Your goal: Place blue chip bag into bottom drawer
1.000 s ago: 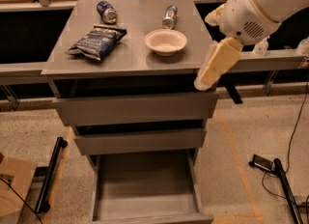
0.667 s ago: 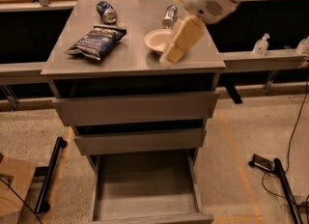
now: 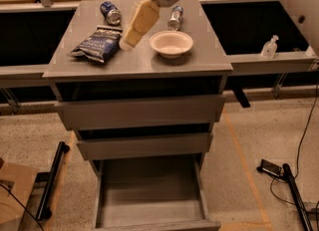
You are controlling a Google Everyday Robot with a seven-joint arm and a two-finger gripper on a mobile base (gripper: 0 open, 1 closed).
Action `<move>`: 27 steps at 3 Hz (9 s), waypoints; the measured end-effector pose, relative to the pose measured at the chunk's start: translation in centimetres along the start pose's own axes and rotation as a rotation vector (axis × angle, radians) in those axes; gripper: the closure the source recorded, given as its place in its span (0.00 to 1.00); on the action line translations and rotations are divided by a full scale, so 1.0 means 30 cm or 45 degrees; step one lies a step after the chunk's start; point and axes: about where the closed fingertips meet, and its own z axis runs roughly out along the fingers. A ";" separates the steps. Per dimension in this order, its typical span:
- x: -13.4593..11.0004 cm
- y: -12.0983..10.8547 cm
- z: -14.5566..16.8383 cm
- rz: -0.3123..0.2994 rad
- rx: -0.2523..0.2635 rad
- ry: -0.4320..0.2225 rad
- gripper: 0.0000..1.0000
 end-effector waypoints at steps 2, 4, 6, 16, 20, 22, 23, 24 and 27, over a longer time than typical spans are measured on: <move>0.029 -0.002 0.076 0.047 0.018 -0.020 0.00; 0.106 -0.115 0.400 0.171 0.101 -0.130 0.00; 0.209 -0.257 0.771 0.387 0.200 -0.156 0.00; -0.043 0.489 0.272 0.289 -0.305 -0.460 1.00; 0.523 1.062 0.712 0.677 -0.629 -0.510 1.00; 0.719 1.142 0.844 0.751 -0.615 -0.448 1.00; 1.025 1.231 0.955 0.895 -0.580 -0.441 1.00; 1.060 1.291 0.999 0.954 -0.612 -0.457 1.00; 1.316 1.099 1.062 1.000 -0.324 -0.519 1.00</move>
Offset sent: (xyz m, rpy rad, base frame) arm 0.0308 0.0252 -0.0545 0.0891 0.0400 -0.0811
